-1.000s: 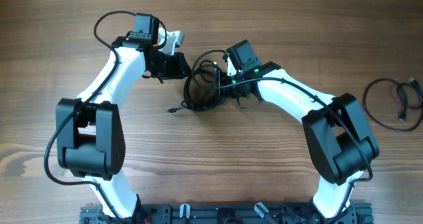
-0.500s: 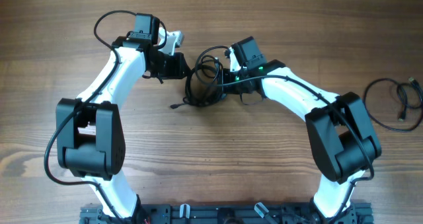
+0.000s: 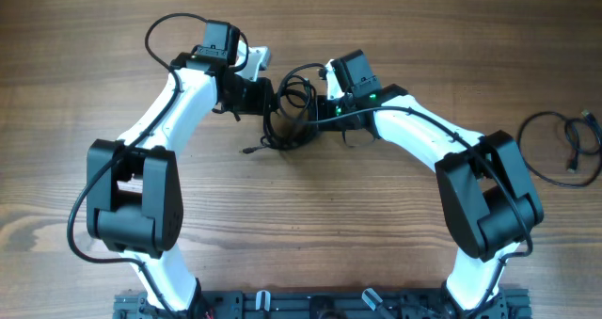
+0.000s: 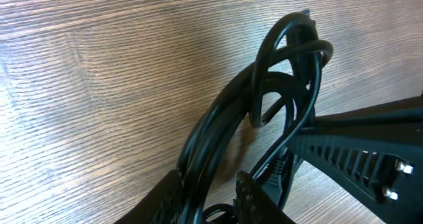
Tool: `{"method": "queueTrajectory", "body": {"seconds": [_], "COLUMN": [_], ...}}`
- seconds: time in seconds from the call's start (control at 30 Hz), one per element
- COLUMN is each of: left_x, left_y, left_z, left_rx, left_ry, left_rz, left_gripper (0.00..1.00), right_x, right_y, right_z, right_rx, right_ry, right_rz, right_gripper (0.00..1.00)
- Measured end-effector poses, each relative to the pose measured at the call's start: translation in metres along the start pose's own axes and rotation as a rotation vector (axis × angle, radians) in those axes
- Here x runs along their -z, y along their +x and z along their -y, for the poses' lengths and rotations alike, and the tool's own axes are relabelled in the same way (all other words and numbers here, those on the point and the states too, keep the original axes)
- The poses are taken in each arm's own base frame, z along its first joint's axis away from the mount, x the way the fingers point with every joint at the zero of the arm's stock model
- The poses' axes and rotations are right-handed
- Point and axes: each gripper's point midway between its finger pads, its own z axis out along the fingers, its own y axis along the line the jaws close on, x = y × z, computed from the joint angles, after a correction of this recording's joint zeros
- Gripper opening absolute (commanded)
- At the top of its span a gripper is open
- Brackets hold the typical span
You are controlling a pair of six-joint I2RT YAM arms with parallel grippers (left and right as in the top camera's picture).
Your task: Untangle cables
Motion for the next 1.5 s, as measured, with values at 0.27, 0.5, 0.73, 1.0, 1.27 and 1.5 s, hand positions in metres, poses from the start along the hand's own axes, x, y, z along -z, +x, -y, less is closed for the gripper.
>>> {"method": "queueTrajectory", "body": {"seconds": [0.27,0.5,0.73,1.0,1.27,1.5], "left_x": [-0.006,-0.009,-0.009,-0.009,-0.008,-0.008], "left_y": [-0.004,-0.004,-0.003,0.003,0.004,0.004], "left_z": [-0.010,-0.012,-0.012,-0.015,-0.018,-0.019], "left_rx": [-0.004,-0.003,-0.004,-0.024,-0.038,-0.046], "left_ry": [-0.045,-0.045,-0.048,-0.062,-0.080,-0.085], "left_rz": [0.012,0.009,0.004,-0.020,-0.022,-0.022], "left_gripper": [0.22,0.35,0.33,0.28,0.22,0.26], "right_x": [0.000,0.000,0.000,0.000,0.000,0.000], "right_y": [0.000,0.000,0.000,0.000,0.000,0.001], "right_z": [-0.001,-0.001,-0.001,-0.001,-0.001,-0.003], "right_rx": [0.007,0.007,0.007,0.006,0.006,0.007], "right_ry": [-0.004,-0.004,-0.004,-0.004,-0.004,-0.018], "right_rz": [-0.001,-0.001,-0.001,-0.001,-0.001,-0.007], "right_gripper": [0.04,0.04,0.04,0.04,0.04,0.04]}}
